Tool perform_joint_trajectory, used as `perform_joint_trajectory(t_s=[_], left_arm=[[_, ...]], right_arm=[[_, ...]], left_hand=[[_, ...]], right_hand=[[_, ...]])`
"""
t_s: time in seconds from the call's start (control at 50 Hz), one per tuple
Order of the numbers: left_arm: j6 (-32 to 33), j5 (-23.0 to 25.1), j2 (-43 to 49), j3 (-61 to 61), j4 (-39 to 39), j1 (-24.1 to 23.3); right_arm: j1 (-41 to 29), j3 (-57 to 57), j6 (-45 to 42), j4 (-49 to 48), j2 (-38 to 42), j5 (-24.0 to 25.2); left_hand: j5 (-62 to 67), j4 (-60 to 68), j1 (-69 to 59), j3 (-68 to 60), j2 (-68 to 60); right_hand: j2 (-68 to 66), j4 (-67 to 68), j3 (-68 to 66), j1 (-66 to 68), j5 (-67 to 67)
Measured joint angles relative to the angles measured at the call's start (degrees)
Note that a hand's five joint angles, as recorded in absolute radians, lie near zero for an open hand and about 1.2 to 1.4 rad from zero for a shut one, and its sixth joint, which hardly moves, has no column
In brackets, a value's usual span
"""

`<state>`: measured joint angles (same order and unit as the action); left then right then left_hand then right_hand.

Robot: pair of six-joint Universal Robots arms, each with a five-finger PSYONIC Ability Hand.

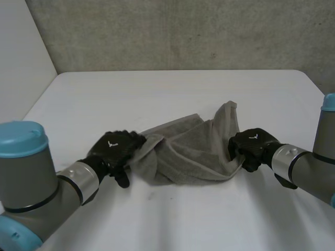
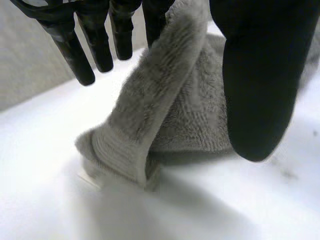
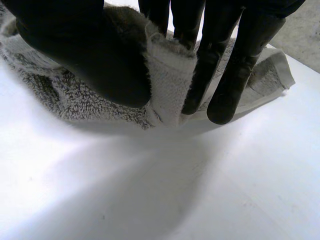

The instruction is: Fold the towel.

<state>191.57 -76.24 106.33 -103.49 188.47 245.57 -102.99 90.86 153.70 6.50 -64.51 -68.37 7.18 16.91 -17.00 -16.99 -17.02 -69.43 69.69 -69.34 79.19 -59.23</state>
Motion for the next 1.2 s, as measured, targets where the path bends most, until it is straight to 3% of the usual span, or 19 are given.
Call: perform_joint_trajectory(t_s=[0.06, 0.08, 0.1, 0.14, 0.38, 0.5, 0.64, 0.78, 1.2], left_arm=[[-0.2, -0.2, -3.6, -0.9, 0.0, -0.1], [-0.3, -0.2, -4.5, -1.2, 0.0, -0.1], [-0.4, -0.3, -6.2, -1.8, 0.1, -0.2], [-0.4, -0.3, -8.4, -2.9, 0.3, -0.2], [-0.6, -4.6, -12.5, -7.3, 1.1, -0.2], [-1.3, -8.0, -11.8, -8.5, 1.7, -0.2], [-7.0, -9.2, -11.6, -9.8, 1.6, 0.0], [-11.1, -9.2, -11.6, -11.1, 1.4, 0.1], [-11.5, -11.9, -3.3, -10.8, 4.4, -0.1]], right_arm=[[0.0, 1.1, 0.2, -0.2, -0.9, -0.2], [0.1, 1.3, 0.3, -0.3, -1.1, -0.2], [0.1, 1.9, 0.4, -0.4, -1.5, -0.3], [0.1, 2.5, 0.7, -0.6, -2.2, -0.3], [0.5, 5.3, 7.4, -0.8, -7.3, -0.5], [0.3, 7.1, 10.5, -0.9, -11.0, -0.5], [-0.4, 10.0, 14.2, -3.2, -15.3, -0.8], [-2.7, 10.9, 18.9, -4.6, -13.7, -1.7], [-5.5, 17.7, 19.7, -13.0, -10.4, -4.9]], left_hand=[[-3.7, -3.7, 3.7, 3.7, 3.9], [-4.1, -4.0, 4.0, 4.0, 4.2], [-4.5, -4.5, 4.5, 4.6, 4.8], [-4.9, -4.9, 4.8, 4.9, 5.2], [-5.0, -5.1, 5.1, 5.1, 5.3], [-5.0, -5.1, 5.1, 5.1, 5.3], [-4.8, -4.6, 4.9, 4.7, 4.6], [-4.7, -4.0, 4.2, 4.2, 4.1], [7.2, 7.5, -7.4, -7.4, -7.4]], right_hand=[[16.7, -15.7, 16.7, -18.8, 14.6], [16.7, -15.7, 16.7, -18.8, 14.6], [28.3, -28.1, 27.7, -32.4, 27.4], [34.2, -34.4, 34.1, -39.1, 33.7], [44.9, -45.3, 44.8, -51.6, 44.6], [47.9, -48.5, 48.0, -55.4, 44.7], [48.9, -49.4, 48.9, -56.5, 44.7], [48.8, -49.2, 48.7, -55.6, 44.7], [43.7, -43.8, 43.5, -49.5, 43.3]])
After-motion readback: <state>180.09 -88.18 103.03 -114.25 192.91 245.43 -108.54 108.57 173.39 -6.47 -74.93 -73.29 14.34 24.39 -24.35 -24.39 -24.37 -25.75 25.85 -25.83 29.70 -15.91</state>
